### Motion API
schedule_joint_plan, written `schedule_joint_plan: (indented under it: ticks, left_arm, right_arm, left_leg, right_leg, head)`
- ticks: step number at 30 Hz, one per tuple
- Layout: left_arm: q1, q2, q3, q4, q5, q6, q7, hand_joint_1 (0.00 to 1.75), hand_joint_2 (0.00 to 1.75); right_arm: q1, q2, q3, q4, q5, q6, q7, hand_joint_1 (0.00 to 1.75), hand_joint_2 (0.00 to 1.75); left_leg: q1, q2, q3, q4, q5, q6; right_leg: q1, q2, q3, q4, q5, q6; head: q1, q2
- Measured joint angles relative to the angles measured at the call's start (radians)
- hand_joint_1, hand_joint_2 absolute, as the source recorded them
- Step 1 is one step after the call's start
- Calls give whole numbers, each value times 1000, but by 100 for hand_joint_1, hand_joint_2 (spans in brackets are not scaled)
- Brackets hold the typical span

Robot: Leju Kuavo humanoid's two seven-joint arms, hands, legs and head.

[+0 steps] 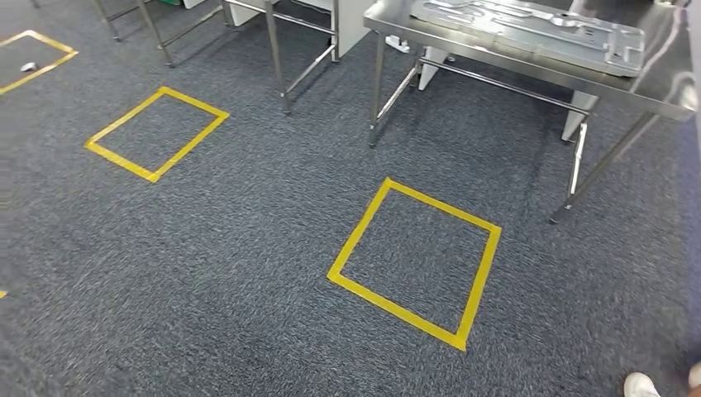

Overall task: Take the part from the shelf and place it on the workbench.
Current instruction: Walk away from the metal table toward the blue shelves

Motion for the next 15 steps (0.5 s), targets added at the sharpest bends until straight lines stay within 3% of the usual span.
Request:
schedule_joint_plan:
  ticks: [2,4,6,8,10,12,13,14,15]
  left_arm:
    - [-3,-9,-1,1,-4,0,7,0,0]
    - [-7,-16,-4,1,-9,3,24,0,0]
    - [-7,-15,-8,2,-19,6,61,0,0]
    - [-5,-15,-14,2,-33,6,115,0,0]
    - [-5,-16,-20,2,-48,5,176,0,0]
    - [-3,-16,-25,2,-60,5,224,0,0]
    - [0,-15,-27,2,-65,5,240,0,0]
    - [3,-15,-29,2,-70,5,252,0,0]
    - [5,-15,-32,2,-74,5,260,0,0]
  right_arm:
    - [0,-10,9,-1,4,0,4,0,0]
    - [-2,-18,16,-1,7,0,4,0,0]
    - [-5,-19,24,-1,14,3,5,0,0]
    - [-4,-20,33,-1,28,12,11,0,0]
    - [1,-23,44,-1,44,25,20,0,0]
    - [4,-25,57,-1,59,37,25,0,0]
    - [4,-25,62,-1,64,42,26,0,0]
    - [3,-25,68,-1,68,46,28,0,0]
    - [3,-26,73,-1,72,49,29,0,0]
  left_leg:
    - [-1,-21,-2,2,1,-5]
    - [2,-38,-9,1,5,-15]
    - [3,-48,-13,-1,9,-25]
    - [3,-12,-28,34,-17,-32]
    - [8,37,-80,145,-85,-43]
    - [18,51,-134,261,-136,-59]
    - [23,55,-138,275,-135,-66]
    - [29,60,-120,248,-116,-74]
    - [35,73,-83,184,-84,-82]
  right_leg:
    - [6,45,62,-136,52,-18]
    - [12,63,81,-183,60,-28]
    - [11,39,87,-196,70,-33]
    - [3,16,94,-215,82,-41]
    - [0,-11,94,-222,87,-44]
    - [-2,-42,89,-219,86,-41]
    - [-5,-57,88,-217,85,-37]
    - [-9,-70,86,-213,83,-31]
    - [-14,-84,86,-207,79,-22]
  head:
    - [0,0]
    - [0,0]
    - [0,0]
    - [-1,0]
    - [-3,0]
    - [-3,0]
    - [-3,0]
    - [-3,0]
    - [-3,0]
